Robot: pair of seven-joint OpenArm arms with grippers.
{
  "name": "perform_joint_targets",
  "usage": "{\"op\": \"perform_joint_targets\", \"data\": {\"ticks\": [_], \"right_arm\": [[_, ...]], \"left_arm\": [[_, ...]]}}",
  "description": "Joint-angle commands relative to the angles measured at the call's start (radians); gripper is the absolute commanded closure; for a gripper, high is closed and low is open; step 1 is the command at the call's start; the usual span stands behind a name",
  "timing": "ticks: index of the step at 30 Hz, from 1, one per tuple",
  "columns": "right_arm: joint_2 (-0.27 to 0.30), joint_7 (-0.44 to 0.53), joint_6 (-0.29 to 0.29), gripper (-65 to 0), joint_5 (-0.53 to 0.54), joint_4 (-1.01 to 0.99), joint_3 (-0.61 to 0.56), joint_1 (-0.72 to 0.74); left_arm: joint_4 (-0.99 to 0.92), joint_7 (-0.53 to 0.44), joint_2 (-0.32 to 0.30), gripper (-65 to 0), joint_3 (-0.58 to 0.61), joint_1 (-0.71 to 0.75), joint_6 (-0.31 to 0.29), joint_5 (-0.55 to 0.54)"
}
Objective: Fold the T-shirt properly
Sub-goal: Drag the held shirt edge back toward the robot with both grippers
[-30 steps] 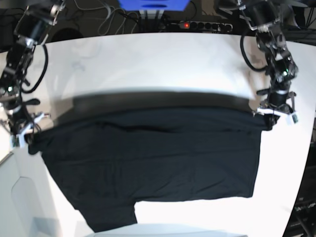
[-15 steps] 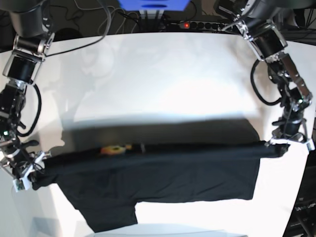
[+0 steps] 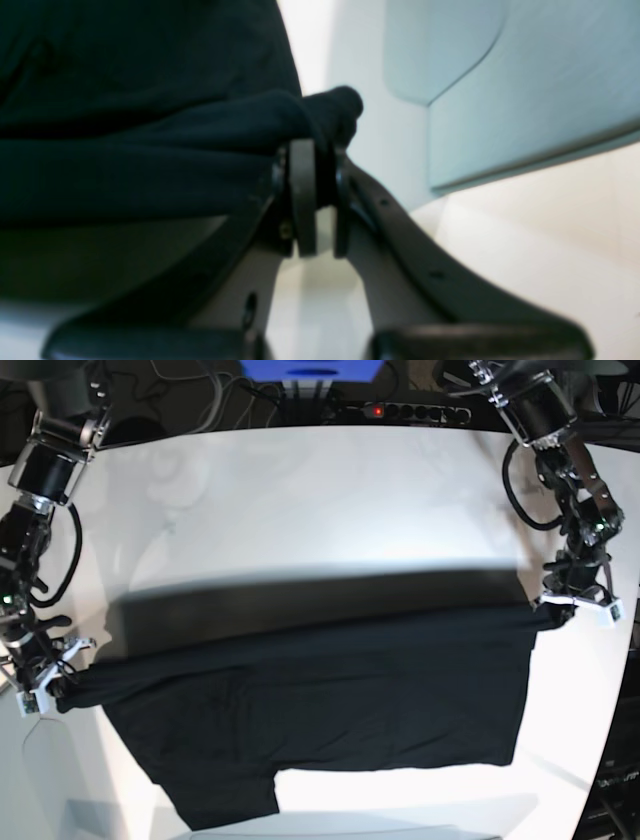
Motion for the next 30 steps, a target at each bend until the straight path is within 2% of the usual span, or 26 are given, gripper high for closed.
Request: {"op": "perform_joint_targets", "data": {"ticks": [1, 6, 9, 14, 21, 30], "right_arm": [[0.026, 0.017, -0.007, 0.0, -0.004, 0.044, 0.01, 0.002], [0.015, 0.013, -0.005, 0.0, 0.004, 0.173, 0.011, -0.127], [-0.022, 0.036, -0.005, 0.0, -0.002, 0.219, 0.011, -0.127], [-0.029, 0.028, -0.005, 0.0, -0.004, 0.311, 0.013, -0.153], [-0.051, 0.039, -0.005, 0.0, -0.002, 0.33, 0.114, -0.316], [-0.057, 0.04, -0.005, 0.0, -0.002, 0.316, 0.191, -0.426]], "left_arm": [[0.023, -0.032, -0.023, 0.0, -0.019, -0.012, 0.004, 0.002], [0.063, -0.032, -0.023, 0.0, -0.04, 0.013, 0.004, 0.002], [0.066, -0.032, -0.023, 0.0, -0.04, 0.014, 0.004, 0.002], [0.072, -0.032, -0.005, 0.0, -0.042, 0.019, 0.004, 0.002], [0.074, -0.035, 0.005, 0.0, -0.042, 0.065, 0.004, 0.002], [0.161, -0.035, 0.029, 0.0, -0.042, 0.18, 0.004, 0.002]]}}
